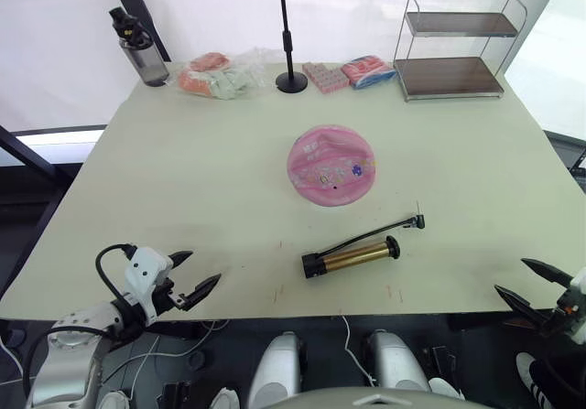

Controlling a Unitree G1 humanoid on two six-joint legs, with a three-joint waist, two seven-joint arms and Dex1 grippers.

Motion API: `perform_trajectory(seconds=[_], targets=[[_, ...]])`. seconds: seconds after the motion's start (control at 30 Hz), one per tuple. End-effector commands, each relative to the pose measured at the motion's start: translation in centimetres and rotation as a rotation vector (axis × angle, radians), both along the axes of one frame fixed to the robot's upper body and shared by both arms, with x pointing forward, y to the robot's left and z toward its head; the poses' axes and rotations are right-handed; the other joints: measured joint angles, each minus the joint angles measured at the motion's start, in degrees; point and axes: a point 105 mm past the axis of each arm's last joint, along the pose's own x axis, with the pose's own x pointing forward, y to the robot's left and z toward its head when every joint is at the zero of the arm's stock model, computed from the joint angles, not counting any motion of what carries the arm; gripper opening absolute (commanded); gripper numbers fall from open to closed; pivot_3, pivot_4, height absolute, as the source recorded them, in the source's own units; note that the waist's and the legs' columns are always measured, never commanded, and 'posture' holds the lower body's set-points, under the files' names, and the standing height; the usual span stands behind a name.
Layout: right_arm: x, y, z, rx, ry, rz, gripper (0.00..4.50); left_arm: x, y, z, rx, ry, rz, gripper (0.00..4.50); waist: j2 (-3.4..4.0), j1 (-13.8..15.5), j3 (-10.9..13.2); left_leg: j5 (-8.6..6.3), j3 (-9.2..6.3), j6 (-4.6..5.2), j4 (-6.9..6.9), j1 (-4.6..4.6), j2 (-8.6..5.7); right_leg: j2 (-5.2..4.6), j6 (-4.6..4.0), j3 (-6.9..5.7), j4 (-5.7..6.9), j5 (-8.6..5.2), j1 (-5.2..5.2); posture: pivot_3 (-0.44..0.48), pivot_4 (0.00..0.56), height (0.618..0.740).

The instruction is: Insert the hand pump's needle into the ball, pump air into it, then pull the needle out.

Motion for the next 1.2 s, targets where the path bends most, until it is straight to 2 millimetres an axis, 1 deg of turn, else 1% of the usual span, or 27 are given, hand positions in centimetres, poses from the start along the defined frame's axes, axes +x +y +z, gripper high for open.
perform_trajectory(seconds=[0.03,0.13,0.4,0.6,0.77,0.9,1.0,1.07,1.13,1.2], targets=[[0.2,-0.5,1.4,-0.015,-0.059,-0.005,4.5,0.2,0.6,0.9,0.006,-0.041,0.001,4.45,0.0,0.0,0.0,0.0,0.0,0.0,0.0,0.0,0.0,0.0,0.0,0.0,0.0,0.0,0.0,0.0,0.15,0.74],[0.5,0.1,1.6,-0.007,-0.071,0.005,4.5,0.2,0.9,0.6,-0.004,-0.044,0.004,4.45,0.0,-0.04,0.0,0.0,0.0,0.0,0.0,0.0,0.0,0.0,0.0,0.0,0.0,0.0,0.0,0.0,0.15,0.74],[0.6,0.4,1.9,-0.002,-0.077,0.009,4.5,0.4,1.1,0.6,-0.003,-0.059,-0.01,4.45,0.0,0.08,0.0,0.0,0.0,0.0,0.0,0.0,0.0,0.0,0.0,0.0,0.0,0.0,0.0,0.0,0.15,0.74],[0.6,1.2,2.4,0.013,-0.083,0.034,4.5,1.3,0.3,1.5,-0.007,-0.098,-0.058,4.45,0.0,0.05,0.0,0.0,0.0,0.0,0.0,0.0,0.0,0.0,0.0,0.0,0.0,0.0,0.0,0.0,0.15,0.74],[-0.1,3.3,3.4,0.085,-0.086,0.133,4.5,3.3,-2.7,3.3,-0.001,-0.133,-0.188,4.45,0.0,0.2,0.0,0.0,-0.03,0.0,0.0,-0.02,0.0,0.0,0.02,-0.03,0.0,0.01,0.01,0.0,0.15,0.74],[-0.3,4.7,4.2,0.112,-0.094,0.191,4.5,4.6,-6.2,4.0,-0.014,-0.081,-0.328,4.45,0.0,0.18,0.0,0.0,-0.04,0.0,0.01,-0.02,-0.01,0.0,0.22,-0.04,0.01,0.13,0.02,0.0,0.15,0.74],[-0.3,5.3,4.6,0.121,-0.103,0.205,4.5,5.0,-8.1,4.3,-0.019,-0.057,-0.406,4.45,0.0,0.05,0.0,0.0,-0.03,0.0,0.01,-0.02,-0.01,0.01,0.23,-0.02,0.01,0.13,0.01,0.0,0.15,0.74],[-0.4,5.8,5.0,0.126,-0.11,0.222,4.5,5.8,-9.9,4.6,-0.004,-0.051,-0.466,4.45,0.01,0.14,0.0,0.0,-0.04,0.0,0.01,-0.02,-0.01,0.02,0.23,-0.02,0.02,0.13,0.01,0.0,0.15,0.74],[-0.4,6.1,5.2,0.131,-0.112,0.229,4.5,6.4,-11.0,4.8,-0.001,-0.048,-0.499,4.45,0.0,0.06,0.0,0.0,-0.04,0.0,0.02,-0.02,-0.02,0.02,0.23,-0.02,0.02,0.14,0.01,0.0,0.15,0.74],[-0.6,6.5,5.7,0.134,-0.124,0.243,4.5,6.9,-12.8,5.0,-0.008,-0.036,-0.553,4.45,0.0,0.12,0.0,0.0,-0.05,0.0,0.02,-0.02,-0.02,0.03,0.23,-0.02,0.02,0.13,0.01,0.0,0.15,0.74]])
